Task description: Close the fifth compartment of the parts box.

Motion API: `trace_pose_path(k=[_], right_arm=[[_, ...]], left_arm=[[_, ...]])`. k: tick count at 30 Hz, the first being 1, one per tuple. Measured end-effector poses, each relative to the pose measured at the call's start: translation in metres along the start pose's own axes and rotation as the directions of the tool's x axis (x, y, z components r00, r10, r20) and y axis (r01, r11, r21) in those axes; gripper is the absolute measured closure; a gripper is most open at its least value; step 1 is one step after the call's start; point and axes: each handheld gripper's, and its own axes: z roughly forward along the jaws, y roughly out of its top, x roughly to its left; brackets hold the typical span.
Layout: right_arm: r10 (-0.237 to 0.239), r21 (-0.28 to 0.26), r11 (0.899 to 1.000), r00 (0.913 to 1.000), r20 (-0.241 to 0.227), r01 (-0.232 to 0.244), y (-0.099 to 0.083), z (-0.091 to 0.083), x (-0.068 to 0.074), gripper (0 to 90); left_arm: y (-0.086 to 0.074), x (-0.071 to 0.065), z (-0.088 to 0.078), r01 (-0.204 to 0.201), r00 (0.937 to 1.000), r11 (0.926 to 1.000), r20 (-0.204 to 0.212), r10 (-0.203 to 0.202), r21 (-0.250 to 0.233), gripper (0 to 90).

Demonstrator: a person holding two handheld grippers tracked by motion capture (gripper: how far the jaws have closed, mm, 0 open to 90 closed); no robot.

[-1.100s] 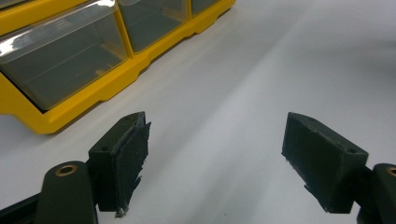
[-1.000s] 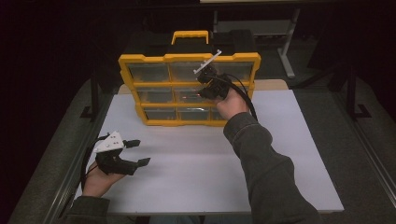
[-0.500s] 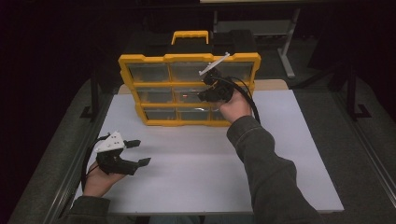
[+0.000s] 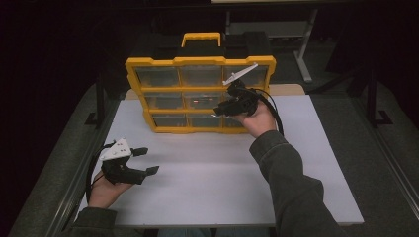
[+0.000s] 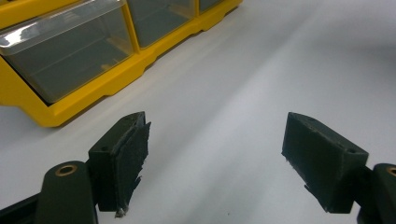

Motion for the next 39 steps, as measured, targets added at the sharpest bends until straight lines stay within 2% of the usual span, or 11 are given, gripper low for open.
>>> trace_pose_path(k=[8,13,14,15,24,26,27,28,39], right_arm=[[0.024,-0.025,0.999,0.9995,-0.020,-0.024,-0.019,-0.011,-0.005,57.1],[0.054,-0.043,0.998,0.9981,-0.028,-0.055,-0.033,-0.020,-0.007,52.7],[0.040,-0.049,0.998,0.9989,-0.023,-0.041,-0.036,-0.021,-0.009,51.9],[0.051,-0.052,0.997,0.9984,-0.027,-0.052,-0.040,-0.022,-0.008,51.1],[0.071,-0.065,0.995,0.9972,-0.024,-0.072,-0.064,-0.024,-0.011,46.5],[0.077,-0.073,0.994,0.9968,-0.023,-0.078,-0.068,-0.024,-0.011,45.7],[0.097,-0.066,0.993,0.9949,-0.028,-0.099,-0.069,-0.025,-0.010,44.9],[0.084,-0.070,0.994,0.9961,-0.027,-0.086,-0.070,-0.025,-0.011,44.3],[0.095,-0.086,0.992,0.9954,-0.015,-0.096,-0.082,-0.029,-0.011,39.0]], left_arm=[[0.000,0.000,-0.001,0.020,0.9997,0.9998,-0.009,-0.020,-0.006,22.1],[0.000,-0.001,-0.001,0.022,0.9997,0.9997,-0.011,-0.022,-0.011,22.1],[0.000,-0.001,-0.001,0.020,0.9997,0.9997,-0.011,-0.020,-0.011,22.1],[0.000,-0.001,-0.001,0.020,0.9997,0.9997,-0.011,-0.020,-0.012,22.1],[0.000,-0.001,0.001,0.016,0.9998,0.9999,-0.009,-0.016,-0.004,22.1],[0.000,-0.001,0.000,0.016,0.9998,0.9999,-0.011,-0.016,-0.007,22.1],[0.000,-0.002,0.000,0.018,0.9998,0.9998,-0.012,-0.018,-0.010,22.1],[0.000,-0.001,0.000,0.020,0.9997,0.9997,-0.011,-0.020,-0.013,22.1],[0.000,-0.001,0.001,0.029,0.9995,0.9995,-0.014,-0.030,-0.013,22.0]])
